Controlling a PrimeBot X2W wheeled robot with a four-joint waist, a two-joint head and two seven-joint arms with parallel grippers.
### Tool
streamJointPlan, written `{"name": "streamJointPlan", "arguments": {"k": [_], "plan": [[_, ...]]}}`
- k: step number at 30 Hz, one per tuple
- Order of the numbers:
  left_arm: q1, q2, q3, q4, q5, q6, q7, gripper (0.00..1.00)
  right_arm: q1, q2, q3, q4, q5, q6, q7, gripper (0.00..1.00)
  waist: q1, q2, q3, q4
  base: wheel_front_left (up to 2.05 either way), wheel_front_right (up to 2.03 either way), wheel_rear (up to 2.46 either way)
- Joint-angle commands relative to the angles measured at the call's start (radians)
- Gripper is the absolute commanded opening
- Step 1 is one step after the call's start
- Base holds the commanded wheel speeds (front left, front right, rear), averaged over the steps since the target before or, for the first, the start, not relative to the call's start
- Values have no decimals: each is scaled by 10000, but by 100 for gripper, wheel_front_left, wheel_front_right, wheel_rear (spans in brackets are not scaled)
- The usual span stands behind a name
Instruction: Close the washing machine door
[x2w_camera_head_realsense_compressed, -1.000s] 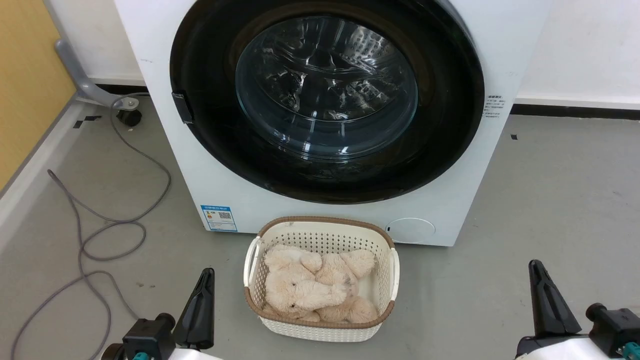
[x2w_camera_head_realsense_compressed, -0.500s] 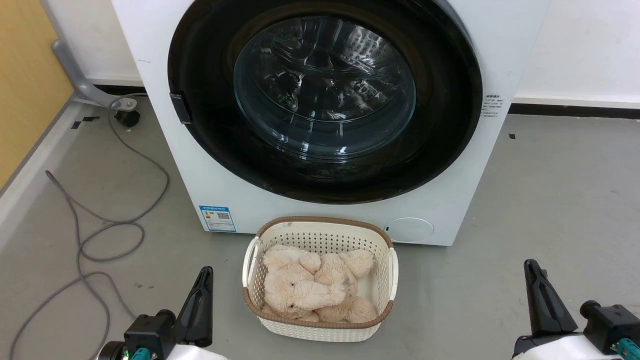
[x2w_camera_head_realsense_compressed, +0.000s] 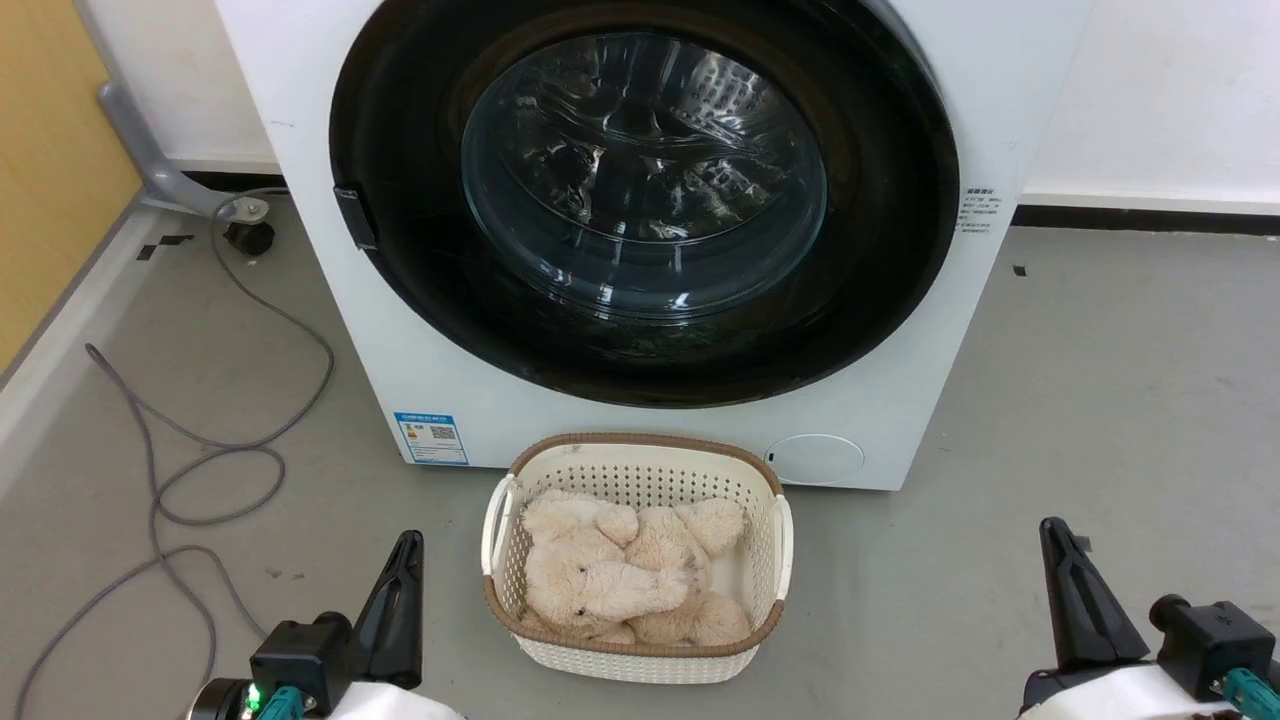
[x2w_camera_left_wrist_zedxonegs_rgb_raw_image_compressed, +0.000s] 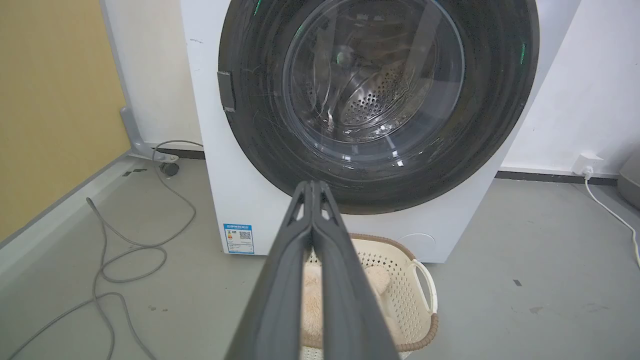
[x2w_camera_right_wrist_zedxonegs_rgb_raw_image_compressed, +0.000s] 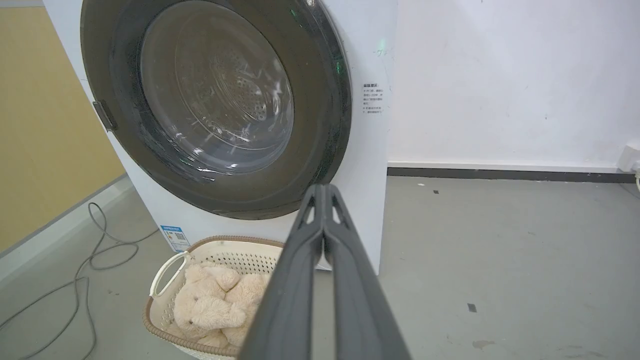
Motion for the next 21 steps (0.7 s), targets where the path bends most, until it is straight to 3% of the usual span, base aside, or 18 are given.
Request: {"name": "streamJointPlan", "arguments": {"k": [1,21], "plan": [[-133,1,34,-73,93,40,51,0,-140,41,32,-81,-109,-2,75,0,0,0,0,-4,0,0,0],[-246,1,111,-215,377,179,458,0,-227,64,146,-258,-392,-3,485,0,0,0,7,-87,0,0,0]]}}
